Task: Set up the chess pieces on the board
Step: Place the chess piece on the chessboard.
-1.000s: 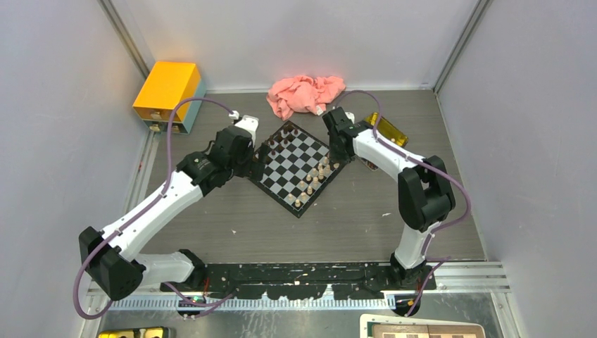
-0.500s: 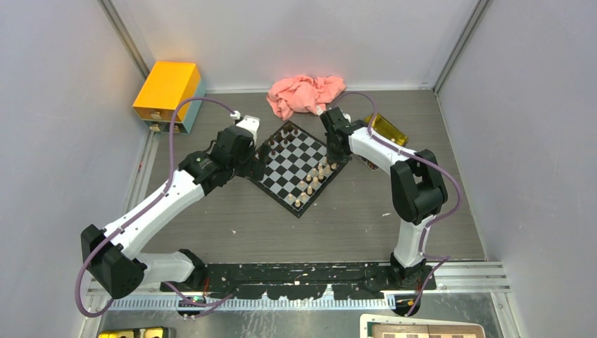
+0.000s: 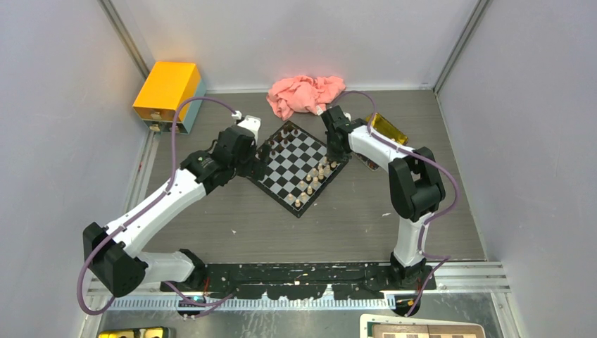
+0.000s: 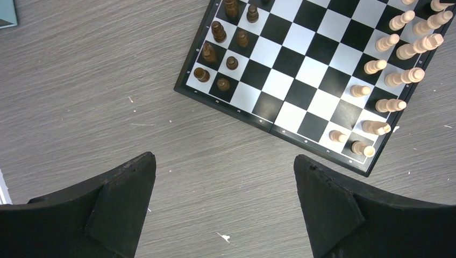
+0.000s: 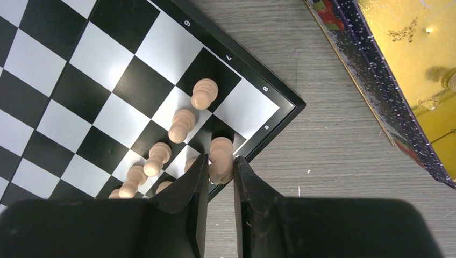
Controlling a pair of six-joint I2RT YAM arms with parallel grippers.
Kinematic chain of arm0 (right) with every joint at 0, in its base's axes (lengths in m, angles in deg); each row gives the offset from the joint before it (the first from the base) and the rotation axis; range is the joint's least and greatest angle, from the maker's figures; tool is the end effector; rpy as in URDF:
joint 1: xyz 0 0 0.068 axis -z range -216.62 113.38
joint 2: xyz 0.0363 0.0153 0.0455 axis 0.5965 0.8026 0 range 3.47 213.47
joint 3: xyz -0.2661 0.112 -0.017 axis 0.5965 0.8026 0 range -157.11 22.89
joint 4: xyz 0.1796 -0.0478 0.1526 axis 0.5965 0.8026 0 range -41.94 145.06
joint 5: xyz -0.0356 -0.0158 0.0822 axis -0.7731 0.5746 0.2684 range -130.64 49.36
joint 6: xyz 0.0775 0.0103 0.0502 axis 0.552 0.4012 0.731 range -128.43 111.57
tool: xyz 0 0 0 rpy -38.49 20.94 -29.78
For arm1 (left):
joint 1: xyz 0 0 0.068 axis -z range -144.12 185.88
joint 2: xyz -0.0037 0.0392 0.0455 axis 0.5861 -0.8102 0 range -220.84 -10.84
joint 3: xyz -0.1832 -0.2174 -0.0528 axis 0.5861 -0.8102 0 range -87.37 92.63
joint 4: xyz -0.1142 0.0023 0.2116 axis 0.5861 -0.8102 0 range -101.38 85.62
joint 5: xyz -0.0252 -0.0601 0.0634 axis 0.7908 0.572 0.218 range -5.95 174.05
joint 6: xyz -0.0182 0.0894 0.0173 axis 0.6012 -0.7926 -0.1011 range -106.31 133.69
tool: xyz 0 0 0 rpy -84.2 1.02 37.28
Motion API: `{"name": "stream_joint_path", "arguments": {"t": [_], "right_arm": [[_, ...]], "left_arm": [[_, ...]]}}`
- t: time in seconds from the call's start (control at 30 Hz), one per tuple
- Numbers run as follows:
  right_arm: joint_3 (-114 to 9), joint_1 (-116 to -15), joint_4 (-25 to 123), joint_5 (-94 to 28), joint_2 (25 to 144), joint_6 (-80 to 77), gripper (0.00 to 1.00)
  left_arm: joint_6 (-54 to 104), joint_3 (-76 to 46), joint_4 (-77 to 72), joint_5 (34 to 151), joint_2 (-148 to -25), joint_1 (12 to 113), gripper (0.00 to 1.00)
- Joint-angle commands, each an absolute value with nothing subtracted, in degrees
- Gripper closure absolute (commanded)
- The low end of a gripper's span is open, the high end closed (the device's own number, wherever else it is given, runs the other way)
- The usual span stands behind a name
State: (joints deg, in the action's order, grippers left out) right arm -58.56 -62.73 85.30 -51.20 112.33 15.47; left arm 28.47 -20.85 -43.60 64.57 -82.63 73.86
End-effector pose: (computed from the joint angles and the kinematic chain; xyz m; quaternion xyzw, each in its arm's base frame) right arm 0.3685 0.1635 0.1890 0.0014 0.9717 0.0110 0.2361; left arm 0.2286 -0.1431 0.3126 0.1185 0.9035 -0.0296 0.4108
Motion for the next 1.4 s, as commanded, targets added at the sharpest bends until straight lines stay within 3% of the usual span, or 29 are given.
{"name": "stream_joint_path", "arguments": {"t": [0.0, 0.43, 0.9, 1.37], "right_arm": [[-61.5, -62.3, 84.0, -51.0, 112.4, 14.6, 0.99], [-62.0, -62.0, 84.5, -50.6, 113.4, 14.3, 0.98], [-63.0, -62.0, 85.3, -50.2, 113.5, 14.2, 0.71], [-63.7, -62.0, 85.9, -49.8, 113.1, 14.2, 0.66]], "left_arm": [[28.7, -19.2, -40.5, 64.1, -82.6, 73.9, 0.0], [28.8, -19.3, -40.0, 64.1, -83.2, 73.8, 0.0], [28.8, -19.2, -39.9, 64.1, -83.4, 73.9, 0.0], [28.8, -18.9, -40.1, 64.4, -83.3, 73.9, 0.0]]}}
